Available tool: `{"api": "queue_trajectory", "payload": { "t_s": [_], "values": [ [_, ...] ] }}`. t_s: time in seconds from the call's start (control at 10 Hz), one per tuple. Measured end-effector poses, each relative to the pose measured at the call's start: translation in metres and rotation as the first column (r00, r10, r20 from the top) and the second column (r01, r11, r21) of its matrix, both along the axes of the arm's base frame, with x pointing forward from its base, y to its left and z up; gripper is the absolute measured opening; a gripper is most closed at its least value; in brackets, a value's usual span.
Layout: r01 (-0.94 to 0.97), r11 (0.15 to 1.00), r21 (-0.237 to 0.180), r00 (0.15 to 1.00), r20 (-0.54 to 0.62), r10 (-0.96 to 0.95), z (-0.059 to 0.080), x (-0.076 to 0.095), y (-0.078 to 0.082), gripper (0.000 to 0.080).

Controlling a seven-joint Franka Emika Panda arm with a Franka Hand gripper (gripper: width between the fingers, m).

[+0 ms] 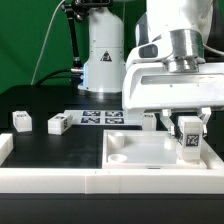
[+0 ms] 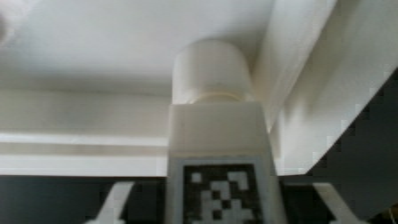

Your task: Assemble one leg

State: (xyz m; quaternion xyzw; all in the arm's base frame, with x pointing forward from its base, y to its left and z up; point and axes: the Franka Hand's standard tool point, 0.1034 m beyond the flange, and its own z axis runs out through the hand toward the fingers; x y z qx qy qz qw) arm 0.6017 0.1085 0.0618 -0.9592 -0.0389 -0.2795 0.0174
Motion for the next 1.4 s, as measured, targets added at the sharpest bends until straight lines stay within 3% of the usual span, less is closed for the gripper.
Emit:
{"api": "queue_trajectory", "payload": {
  "t_s": [0.2,0.3,0.4,0.8,1.0,1.1,1.4],
  "values": [
    [0.000,1.000,0.000,1.000,-0.001,0.000,-0.001,0.000,0.000,0.0577],
    [0.000,1.000,0.000,1.000,-0.002,0.000,-0.001,0.000,0.000,0.0577],
    [0.000,1.000,0.000,1.000,-0.002,0.000,-0.001,-0.001,0.000,0.0634],
    [0.000,1.000,0.000,1.000,-0.020,0.000,-0.003,-0.001,0.000,0.0648],
    [0.005,1.000,0.008,0.998,-0.061,-0.005,0.017,0.007,-0.003,0.0648],
    [0.011,1.000,0.009,0.997,-0.077,-0.011,0.017,0.011,-0.006,0.0648],
    [0.012,1.000,0.020,0.928,-0.372,-0.004,0.017,0.015,-0.011,0.0648]
  ]
}}
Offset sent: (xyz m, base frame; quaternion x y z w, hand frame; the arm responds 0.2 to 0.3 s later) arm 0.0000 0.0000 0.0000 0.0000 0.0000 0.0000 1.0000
